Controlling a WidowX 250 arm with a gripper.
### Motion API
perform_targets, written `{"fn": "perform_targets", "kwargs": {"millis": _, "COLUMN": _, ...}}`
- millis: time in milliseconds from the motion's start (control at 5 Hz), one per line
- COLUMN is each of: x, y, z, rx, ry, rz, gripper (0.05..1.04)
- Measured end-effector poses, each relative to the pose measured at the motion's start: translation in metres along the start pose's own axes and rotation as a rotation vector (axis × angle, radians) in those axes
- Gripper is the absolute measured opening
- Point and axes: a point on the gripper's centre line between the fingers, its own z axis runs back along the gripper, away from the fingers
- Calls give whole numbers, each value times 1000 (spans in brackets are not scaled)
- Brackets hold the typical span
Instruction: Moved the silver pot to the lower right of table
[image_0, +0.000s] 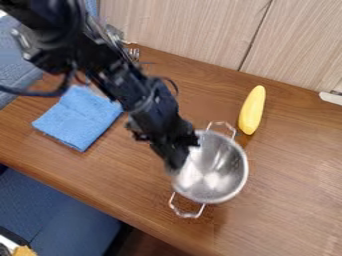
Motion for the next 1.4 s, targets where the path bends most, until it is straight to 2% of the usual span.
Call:
{"fn": "perform_targets", "kwargs": {"millis": 200, "x": -5, "y": 4, "z": -9, "rx": 19, "ry": 32, "rz": -14, "gripper": 74}}
{"fn": "perform_targets", "kwargs": {"millis": 400, "x": -5, "y": 6, "z": -14, "rx": 15, "ry": 48, "rz": -10, "gripper": 101}}
{"fn": "perform_targets", "kwargs": {"millis": 600, "x": -4, "y": 9, "z": -12, "rx": 20, "ry": 62, "rz": 17, "gripper": 277}}
{"fn": "perform_targets", "kwargs": {"millis": 800, "x": -5, "y": 10, "z": -9, "rx": 19, "ry": 74, "rz": 34, "gripper": 559}}
{"fn": "perform_targets", "kwargs": {"millis": 1000, "x": 2, "y": 9, "z": 6, "rx": 49, "ry": 38, "rz": 19, "gripper": 865}}
{"fn": "perform_targets", "kwargs": {"millis": 1200, "x": 6, "y": 2, "z": 18, "rx": 44, "ry": 12, "rz": -11, "gripper": 1014}}
{"fn": "perform_targets", "kwargs": {"millis": 1400, "x": 14, "y": -4, "z": 38, "rx": 37, "ry": -50, "rz": -34, "gripper": 1008}}
